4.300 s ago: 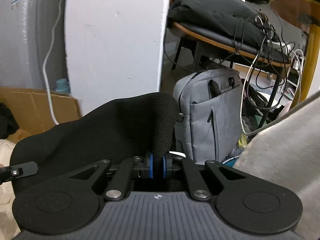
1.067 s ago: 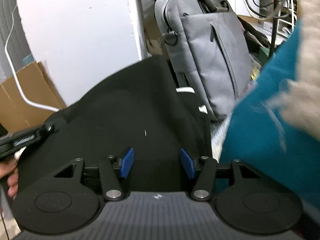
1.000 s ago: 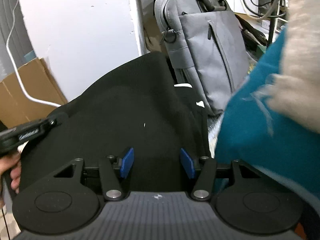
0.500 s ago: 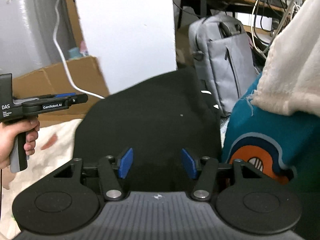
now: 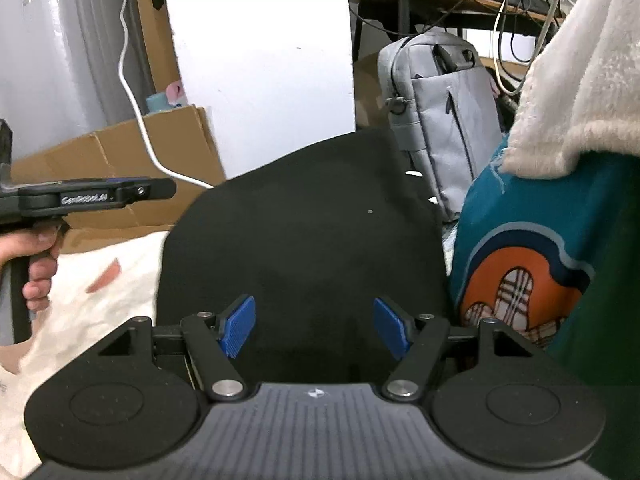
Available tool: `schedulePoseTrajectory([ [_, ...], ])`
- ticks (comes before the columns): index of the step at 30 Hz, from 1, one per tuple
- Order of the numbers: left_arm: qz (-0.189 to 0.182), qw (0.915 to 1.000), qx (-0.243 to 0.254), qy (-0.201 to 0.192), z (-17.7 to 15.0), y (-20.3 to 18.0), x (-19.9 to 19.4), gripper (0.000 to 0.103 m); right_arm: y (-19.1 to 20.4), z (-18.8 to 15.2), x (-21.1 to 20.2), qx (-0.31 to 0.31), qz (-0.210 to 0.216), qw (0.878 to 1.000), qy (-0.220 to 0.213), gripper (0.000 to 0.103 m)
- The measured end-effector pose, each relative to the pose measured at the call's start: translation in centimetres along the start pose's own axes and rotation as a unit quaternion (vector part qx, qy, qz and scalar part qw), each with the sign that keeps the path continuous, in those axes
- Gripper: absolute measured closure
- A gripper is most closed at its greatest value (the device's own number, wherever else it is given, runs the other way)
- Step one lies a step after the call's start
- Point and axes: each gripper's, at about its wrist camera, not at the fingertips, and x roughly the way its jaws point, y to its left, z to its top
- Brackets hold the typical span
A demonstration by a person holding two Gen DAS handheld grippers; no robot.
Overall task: Fold clothes
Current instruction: 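Lower the hoodie onto the duvet beside the teal box with both grippers, then open both grippers to release the folded hoodie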
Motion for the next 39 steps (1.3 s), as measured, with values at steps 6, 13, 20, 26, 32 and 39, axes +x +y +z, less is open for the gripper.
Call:
schedulePoseTrajectory([
  [6,-0.016,0.9992,0.022,0.029,-2.7,-0.8,2.8,0.089,-2.4,-1.7,1.2,0.016,-0.020,1.000,0.003,0.034],
  [13,0.005,0.9995,0.006,0.032,-4.7,-0.6,3.5,0.089,-3.3,-3.8,1.8,0.014,-0.028,0.999,0.026,0.034],
  [20,0.024,0.9988,-0.008,0.043,-5.7,0.1,2.4,0.089,-4.1,-4.8,2.1,0.011,-0.032,0.999,0.042,0.034],
  [26,0.024,0.9967,-0.042,0.066,-5.2,1.4,0.6,0.089,-4.0,-5.6,2.1,0.005,-0.035,0.996,0.080,0.034],
  [32,0.006,0.9954,-0.052,0.080,-3.9,1.5,-2.2,0.084,-3.4,-4.6,0.2,0.024,-0.036,0.995,0.092,0.033],
  [39,-0.001,0.9954,-0.059,0.076,-0.2,0.9,-7.8,0.077,-1.1,-0.7,-5.7,0.016,-0.007,0.997,0.081,0.013],
])
